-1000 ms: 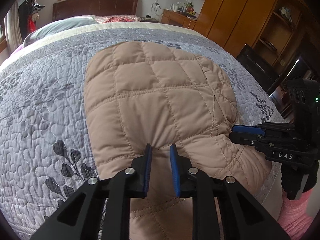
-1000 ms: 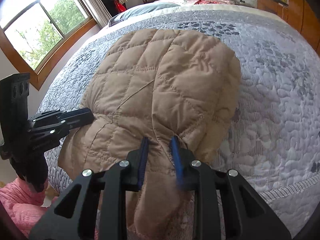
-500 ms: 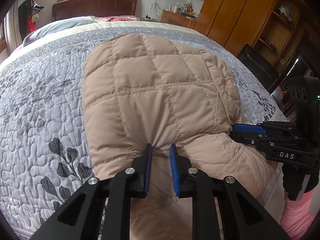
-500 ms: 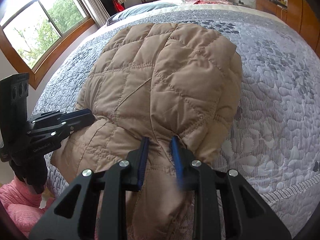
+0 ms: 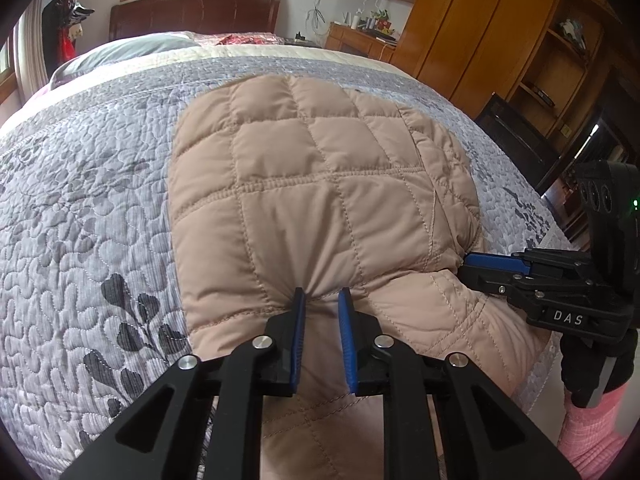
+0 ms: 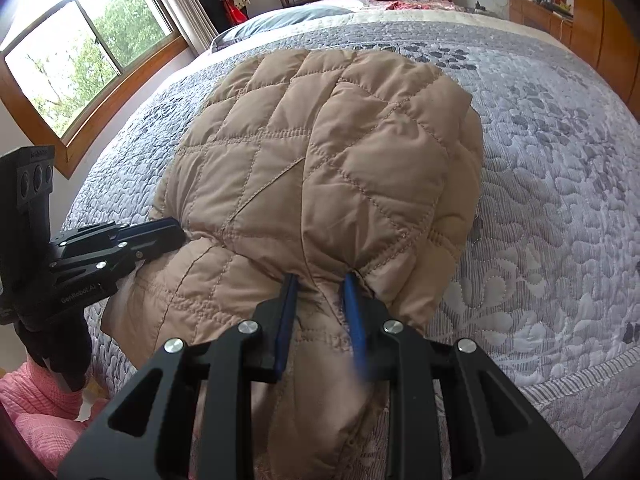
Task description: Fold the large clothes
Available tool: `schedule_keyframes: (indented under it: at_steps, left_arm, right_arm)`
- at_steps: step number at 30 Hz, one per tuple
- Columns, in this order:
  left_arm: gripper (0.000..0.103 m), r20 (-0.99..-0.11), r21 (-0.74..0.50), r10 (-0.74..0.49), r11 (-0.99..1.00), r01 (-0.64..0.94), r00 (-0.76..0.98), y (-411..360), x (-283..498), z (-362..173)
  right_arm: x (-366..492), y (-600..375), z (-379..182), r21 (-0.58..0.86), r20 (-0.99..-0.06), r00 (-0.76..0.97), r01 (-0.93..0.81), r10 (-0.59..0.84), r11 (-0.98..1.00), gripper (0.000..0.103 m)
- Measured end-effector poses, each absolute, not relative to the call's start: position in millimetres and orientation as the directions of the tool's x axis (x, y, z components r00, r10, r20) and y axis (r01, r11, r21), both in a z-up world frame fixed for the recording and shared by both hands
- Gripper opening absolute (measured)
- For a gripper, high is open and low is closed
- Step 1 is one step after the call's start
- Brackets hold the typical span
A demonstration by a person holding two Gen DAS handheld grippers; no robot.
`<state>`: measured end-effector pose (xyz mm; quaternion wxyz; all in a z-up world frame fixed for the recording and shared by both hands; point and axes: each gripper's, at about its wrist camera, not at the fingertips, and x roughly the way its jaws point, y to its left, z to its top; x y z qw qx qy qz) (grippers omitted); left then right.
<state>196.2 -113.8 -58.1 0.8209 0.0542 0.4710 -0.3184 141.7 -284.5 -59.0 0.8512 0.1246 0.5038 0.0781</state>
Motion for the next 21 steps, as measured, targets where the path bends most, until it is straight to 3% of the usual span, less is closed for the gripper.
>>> schedule_keyframes:
  at_steps: [6, 9, 11, 13, 19, 21]
  left_arm:
    - [0.016, -0.799, -0.199, -0.466, 0.802, 0.564, 0.38, -107.5, 190.8, -47.1]
    - [0.018, -0.793, -0.176, -0.455, 0.808, 0.562, 0.406, -103.6, 185.0, -39.5]
    - [0.024, -0.785, -0.177, -0.456, 0.814, 0.554, 0.419, -96.0, 184.4, -32.4]
    - [0.037, -0.775, -0.171, -0.455, 0.819, 0.547, 0.439, -88.8, 182.9, -25.8]
    - [0.066, -0.746, -0.168, -0.457, 0.833, 0.527, 0.484, -62.7, 179.1, -11.3]
    - [0.069, -0.744, -0.176, -0.463, 0.831, 0.528, 0.482, -56.8, 179.5, -9.7]
  right_arm:
    - [139.2, -281.9, -53.7, 0.286, -0.834, 0.492, 0.0, 0.249, 0.958, 0.027]
    - [136.5, -283.4, -47.2, 0.306, -0.82, 0.508, -0.003, 0.265, 0.952, 0.036]
    - [132.2, -284.4, -40.0, 0.325, -0.802, 0.525, -0.019, 0.286, 0.945, 0.046]
    - [128.1, -286.0, -33.2, 0.338, -0.788, 0.538, -0.027, 0.298, 0.941, 0.052]
    - [114.5, -308.7, -16.0, 0.383, -0.742, 0.595, -0.003, 0.309, 0.924, 0.087]
    - [112.0, -322.2, -16.7, 0.42, -0.728, 0.602, 0.012, 0.329, 0.907, 0.09]
